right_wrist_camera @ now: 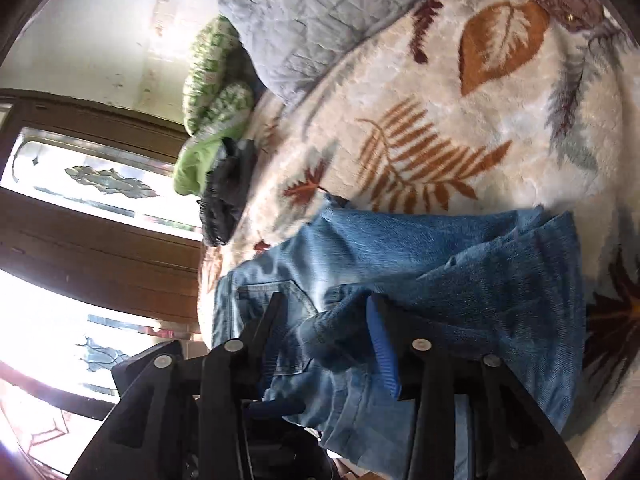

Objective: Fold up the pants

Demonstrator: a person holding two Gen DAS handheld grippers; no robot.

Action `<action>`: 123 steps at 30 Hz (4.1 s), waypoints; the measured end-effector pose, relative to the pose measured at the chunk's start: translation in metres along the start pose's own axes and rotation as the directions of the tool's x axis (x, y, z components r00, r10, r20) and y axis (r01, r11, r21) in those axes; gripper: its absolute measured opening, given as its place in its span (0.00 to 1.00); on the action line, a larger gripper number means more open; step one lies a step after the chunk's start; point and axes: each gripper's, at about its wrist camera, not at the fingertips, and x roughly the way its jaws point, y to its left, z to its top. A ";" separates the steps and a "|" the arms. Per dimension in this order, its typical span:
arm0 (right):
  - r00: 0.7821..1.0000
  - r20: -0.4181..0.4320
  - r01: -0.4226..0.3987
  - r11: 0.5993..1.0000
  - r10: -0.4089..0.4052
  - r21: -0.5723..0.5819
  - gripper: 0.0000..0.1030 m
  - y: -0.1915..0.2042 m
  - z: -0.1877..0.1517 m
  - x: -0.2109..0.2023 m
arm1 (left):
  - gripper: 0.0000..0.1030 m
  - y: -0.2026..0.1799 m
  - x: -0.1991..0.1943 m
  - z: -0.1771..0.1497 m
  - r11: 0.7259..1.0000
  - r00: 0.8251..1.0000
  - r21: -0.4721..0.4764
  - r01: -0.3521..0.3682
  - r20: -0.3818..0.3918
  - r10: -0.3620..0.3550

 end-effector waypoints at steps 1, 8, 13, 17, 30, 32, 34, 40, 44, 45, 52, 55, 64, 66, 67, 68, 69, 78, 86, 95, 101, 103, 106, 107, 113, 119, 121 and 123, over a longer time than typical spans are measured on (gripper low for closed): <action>0.999 0.012 0.031 0.999 -0.031 -0.024 0.61 0.003 -0.003 -0.009 | 0.56 -0.001 0.001 0.005 1.000 1.000 -0.002 0.005 0.007 -0.005; 0.928 0.124 0.352 0.936 -0.352 0.018 0.61 -0.026 -0.050 -0.059 | 0.61 -0.014 0.020 0.039 0.998 0.998 -0.006 -0.059 0.023 0.059; 0.899 0.091 0.423 0.903 -0.428 0.070 0.61 -0.062 -0.099 -0.060 | 0.69 -0.014 0.061 0.061 0.987 0.987 -0.011 -0.160 -0.021 0.159; 0.935 0.111 0.335 0.942 -0.337 0.037 0.11 -0.068 -0.111 -0.048 | 0.54 -0.004 0.087 0.074 0.966 0.965 -0.009 -0.260 -0.042 0.259; 0.910 0.250 0.318 0.944 -0.331 0.091 0.22 -0.063 -0.134 -0.080 | 0.50 0.001 0.033 0.050 0.970 0.969 -0.006 -0.242 0.049 0.242; 0.926 0.256 0.264 0.960 -0.278 0.090 0.23 -0.053 -0.139 -0.081 | 0.62 0.002 0.022 0.038 0.971 0.969 -0.023 -0.240 0.059 0.241; 0.952 0.248 0.163 0.983 -0.180 0.088 0.28 -0.044 -0.143 -0.075 | 0.65 0.003 0.018 0.028 0.979 0.977 -0.045 -0.201 0.059 0.204; 0.987 0.149 0.025 0.984 -0.052 0.179 0.44 -0.037 -0.153 -0.028 | 0.65 0.005 0.031 0.009 0.983 0.987 -0.089 -0.158 0.002 0.159; 0.984 0.167 0.001 0.951 -0.055 0.309 0.44 -0.053 -0.148 -0.008 | 0.65 0.009 0.037 -0.005 0.984 0.998 -0.166 -0.057 -0.029 0.053; 0.983 0.175 0.003 0.946 -0.062 0.323 0.36 -0.055 -0.147 -0.005 | 0.65 0.009 0.038 -0.009 0.985 0.999 -0.169 -0.039 -0.028 0.035; 0.988 0.086 0.106 0.963 -0.130 0.247 0.13 -0.048 -0.150 -0.001 | 0.55 0.003 0.048 -0.022 0.981 0.984 -0.068 -0.180 -0.023 0.179; 0.985 0.126 0.095 0.983 -0.115 0.154 0.17 -0.023 -0.136 -0.029 | 0.55 0.000 0.043 -0.026 0.987 0.988 -0.057 -0.151 -0.031 0.149; 0.997 0.060 0.043 0.993 -0.049 0.109 0.42 0.003 -0.081 -0.036 | 0.57 -0.018 0.023 -0.030 0.984 0.984 -0.009 -0.176 0.027 0.177; 0.998 0.015 0.066 0.991 -0.069 0.120 0.42 0.000 -0.099 -0.032 | 0.61 -0.015 0.017 -0.022 0.983 0.982 -0.005 -0.181 0.054 0.181; 0.997 -0.030 0.070 0.989 -0.067 0.132 0.42 -0.004 -0.109 -0.026 | 0.61 -0.010 0.015 -0.018 0.982 0.981 -0.022 -0.186 0.059 0.187; 0.996 -0.066 0.069 0.986 -0.060 0.152 0.42 -0.009 -0.120 -0.022 | 0.61 -0.004 0.015 -0.013 0.983 0.981 -0.044 -0.180 0.065 0.183; 0.995 -0.080 0.065 0.984 -0.052 0.168 0.42 -0.014 -0.130 -0.021 | 0.61 0.001 0.015 -0.009 0.984 0.984 -0.067 -0.165 0.062 0.169; 0.997 0.075 0.000 0.962 -0.021 0.271 0.52 -0.042 -0.158 -0.054 | 0.61 -0.012 0.054 0.028 0.981 0.982 -0.026 -0.191 -0.016 0.190; 0.981 0.190 -0.087 0.946 0.027 0.312 0.05 -0.053 -0.155 -0.022 | 0.21 -0.026 0.075 0.068 0.989 0.988 -0.013 -0.150 -0.027 0.150; 0.992 0.119 -0.086 0.909 0.041 0.407 0.06 -0.070 -0.165 0.022 | 0.23 0.003 0.087 0.073 0.965 0.961 0.000 -0.261 -0.100 0.260; 0.988 0.139 -0.107 0.948 0.067 0.301 0.29 -0.057 -0.174 -0.043 | 0.29 -0.003 0.036 0.061 0.974 0.975 0.046 -0.220 0.005 0.220; 0.973 0.227 -0.089 0.972 0.039 0.216 0.29 -0.044 -0.167 -0.074 | 0.36 -0.013 0.029 0.056 0.981 0.983 0.062 -0.183 0.037 0.181; 0.921 0.386 0.019 0.993 -0.063 0.118 0.30 -0.037 -0.142 -0.101 | 0.44 -0.032 0.038 0.050 0.979 0.984 0.107 -0.175 0.064 0.169; 0.907 0.401 0.086 0.989 -0.127 0.117 0.30 -0.037 -0.129 -0.098 | 0.45 -0.037 0.046 0.050 0.976 0.983 0.121 -0.181 0.057 0.175; 0.904 0.285 0.277 0.945 -0.318 0.175 0.24 -0.078 -0.078 -0.029 | 0.44 -0.027 0.102 0.051 0.944 0.952 0.131 -0.302 -0.019 0.307; 0.898 0.277 0.303 0.937 -0.342 0.175 0.18 -0.082 -0.081 -0.030 | 0.44 -0.042 0.095 0.041 0.925 0.941 0.180 -0.335 0.010 0.339; 0.901 0.275 0.293 0.938 -0.336 0.186 0.22 -0.076 -0.089 -0.041 | 0.44 -0.041 0.086 0.035 0.931 0.946 0.168 -0.323 0.015 0.325; 0.895 0.280 0.304 0.935 -0.346 0.184 0.28 -0.068 -0.096 -0.048 | 0.45 -0.042 0.074 0.029 0.933 0.946 0.158 -0.324 0.034 0.323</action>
